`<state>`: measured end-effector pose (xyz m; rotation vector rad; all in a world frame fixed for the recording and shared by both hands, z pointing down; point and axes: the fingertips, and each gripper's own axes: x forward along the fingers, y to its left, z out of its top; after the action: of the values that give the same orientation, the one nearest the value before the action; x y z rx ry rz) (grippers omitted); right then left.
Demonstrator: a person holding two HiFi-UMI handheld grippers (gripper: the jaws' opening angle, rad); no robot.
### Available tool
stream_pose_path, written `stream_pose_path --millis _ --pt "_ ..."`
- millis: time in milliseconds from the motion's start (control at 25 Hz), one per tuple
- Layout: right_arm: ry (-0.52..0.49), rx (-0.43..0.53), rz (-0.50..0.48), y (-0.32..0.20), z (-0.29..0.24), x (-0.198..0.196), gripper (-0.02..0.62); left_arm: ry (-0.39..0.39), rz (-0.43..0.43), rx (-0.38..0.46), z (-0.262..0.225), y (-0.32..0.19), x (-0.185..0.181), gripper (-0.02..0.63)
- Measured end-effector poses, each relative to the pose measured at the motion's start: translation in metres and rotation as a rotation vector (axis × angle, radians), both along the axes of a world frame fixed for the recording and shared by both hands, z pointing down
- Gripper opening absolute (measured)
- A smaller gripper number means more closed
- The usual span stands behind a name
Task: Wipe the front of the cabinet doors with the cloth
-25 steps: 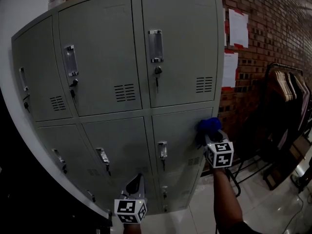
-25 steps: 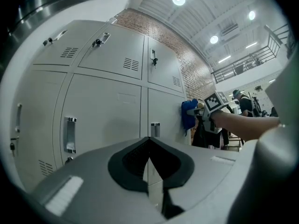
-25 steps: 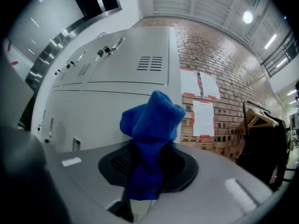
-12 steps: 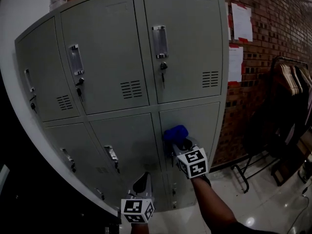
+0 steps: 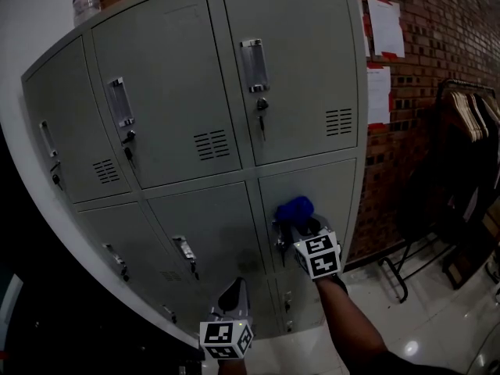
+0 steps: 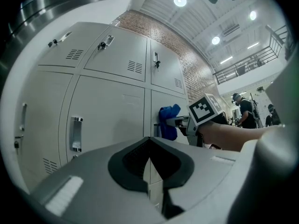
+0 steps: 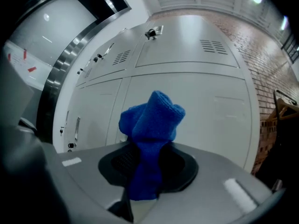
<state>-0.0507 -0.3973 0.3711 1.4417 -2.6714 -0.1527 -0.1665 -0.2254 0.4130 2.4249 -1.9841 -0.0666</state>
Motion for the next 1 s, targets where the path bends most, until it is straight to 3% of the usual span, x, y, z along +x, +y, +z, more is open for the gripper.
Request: stream_pose_path --millis 320,720,1000 --pt "-0.047 -0.012 0.101 -0.021 0.003 0.074 0.106 -0.004 0.027 0.003 0.002 -0.004 0.012 0.014" --pt "-0.019 -0.016 0.288 -0.044 0.007 0.164 0.106 -0.004 0.032 -0.020 0.010 -0.010 0.016 0.015" --pt "-0.062 -0.031 0.334 -0.046 0.014 0.186 0.104 -0.004 0.033 -0.018 0.009 -0.012 0.016 0.015"
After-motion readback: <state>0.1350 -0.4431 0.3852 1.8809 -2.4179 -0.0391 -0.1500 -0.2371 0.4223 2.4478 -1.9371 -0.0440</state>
